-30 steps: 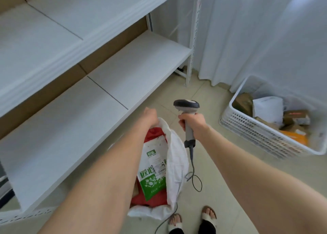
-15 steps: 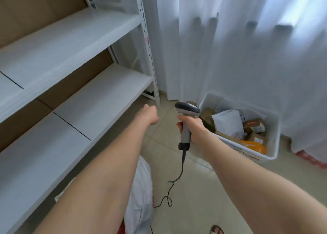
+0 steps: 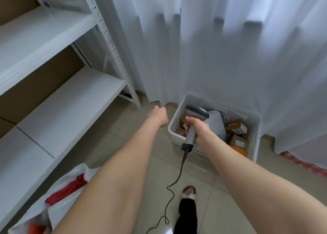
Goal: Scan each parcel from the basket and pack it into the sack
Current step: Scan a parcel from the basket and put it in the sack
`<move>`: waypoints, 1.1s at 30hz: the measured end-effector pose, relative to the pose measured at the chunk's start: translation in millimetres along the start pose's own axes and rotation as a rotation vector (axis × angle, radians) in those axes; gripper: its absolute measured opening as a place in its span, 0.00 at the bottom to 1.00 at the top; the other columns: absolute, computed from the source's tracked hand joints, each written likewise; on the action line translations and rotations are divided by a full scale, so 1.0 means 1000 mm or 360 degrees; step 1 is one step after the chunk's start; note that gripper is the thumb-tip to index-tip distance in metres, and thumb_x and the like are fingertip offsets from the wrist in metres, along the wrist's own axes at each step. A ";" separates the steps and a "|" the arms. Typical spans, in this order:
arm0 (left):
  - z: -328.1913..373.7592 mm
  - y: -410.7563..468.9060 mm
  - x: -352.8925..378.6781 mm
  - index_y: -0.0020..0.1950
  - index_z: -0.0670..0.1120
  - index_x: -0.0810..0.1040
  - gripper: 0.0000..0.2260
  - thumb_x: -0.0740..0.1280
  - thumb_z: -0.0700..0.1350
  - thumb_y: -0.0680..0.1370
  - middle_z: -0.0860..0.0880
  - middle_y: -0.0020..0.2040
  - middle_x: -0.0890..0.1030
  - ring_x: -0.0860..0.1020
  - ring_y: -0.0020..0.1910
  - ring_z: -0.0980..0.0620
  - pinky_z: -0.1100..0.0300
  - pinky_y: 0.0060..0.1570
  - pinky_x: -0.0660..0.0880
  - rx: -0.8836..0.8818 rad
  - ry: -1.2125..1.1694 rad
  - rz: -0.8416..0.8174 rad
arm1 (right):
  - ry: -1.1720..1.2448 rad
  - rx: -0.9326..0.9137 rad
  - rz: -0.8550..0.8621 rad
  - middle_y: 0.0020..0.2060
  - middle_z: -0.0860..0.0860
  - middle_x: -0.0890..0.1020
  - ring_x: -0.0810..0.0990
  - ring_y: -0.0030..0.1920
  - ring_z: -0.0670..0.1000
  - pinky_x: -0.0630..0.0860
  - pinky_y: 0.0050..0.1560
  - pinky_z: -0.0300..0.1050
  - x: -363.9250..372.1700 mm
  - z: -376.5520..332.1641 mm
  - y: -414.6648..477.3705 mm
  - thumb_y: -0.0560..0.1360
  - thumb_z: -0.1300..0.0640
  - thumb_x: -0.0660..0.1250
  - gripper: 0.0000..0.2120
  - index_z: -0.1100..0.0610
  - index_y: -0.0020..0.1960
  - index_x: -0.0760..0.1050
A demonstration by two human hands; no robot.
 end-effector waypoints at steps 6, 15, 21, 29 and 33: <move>0.076 0.116 0.015 0.73 0.43 0.65 0.23 0.62 0.43 0.78 0.41 0.70 0.65 0.68 0.68 0.41 0.50 0.64 0.68 0.0105 -0.0035 -0.0090 | 0.0061 0.0078 0.0157 0.36 0.55 0.80 0.78 0.34 0.48 0.78 0.40 0.40 -0.052 -0.061 0.096 0.76 0.59 0.70 0.08 0.61 0.52 0.76; 0.161 0.250 0.111 0.72 0.42 0.66 0.21 0.61 0.42 0.79 0.40 0.69 0.65 0.69 0.66 0.40 0.47 0.63 0.71 0.0167 0.0027 -0.0399 | 0.0034 0.0291 0.0410 0.38 0.55 0.82 0.79 0.36 0.49 0.79 0.53 0.45 -0.128 -0.090 0.247 0.76 0.57 0.71 0.08 0.61 0.49 0.77; 0.181 0.303 0.196 0.69 0.43 0.67 0.18 0.60 0.43 0.79 0.40 0.68 0.67 0.69 0.65 0.40 0.46 0.63 0.70 0.0048 -0.0079 -0.0552 | -0.0013 0.0438 0.0414 0.38 0.57 0.81 0.78 0.34 0.50 0.77 0.39 0.44 -0.175 -0.068 0.327 0.76 0.60 0.69 0.07 0.61 0.53 0.75; 0.166 0.333 0.337 0.69 0.43 0.69 0.21 0.61 0.49 0.78 0.40 0.66 0.72 0.73 0.62 0.40 0.50 0.56 0.73 -0.0182 -0.0147 -0.0769 | -0.0330 0.0684 0.0508 0.41 0.57 0.77 0.76 0.36 0.54 0.78 0.38 0.50 -0.257 0.018 0.411 0.74 0.63 0.70 0.14 0.63 0.58 0.72; 0.162 0.347 0.400 0.73 0.43 0.65 0.27 0.63 0.53 0.77 0.41 0.70 0.69 0.70 0.67 0.40 0.51 0.59 0.70 -0.0179 -0.0167 -0.0836 | -0.0530 0.0847 0.0495 0.41 0.55 0.75 0.74 0.40 0.55 0.74 0.48 0.52 -0.289 0.073 0.442 0.73 0.59 0.70 0.14 0.60 0.56 0.71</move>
Point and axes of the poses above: each hand's wrist, its own y-axis towards the middle knuckle, its own x-axis out of the palm, z = x × y, the point moved 9 cm from there along y, towards the middle knuckle
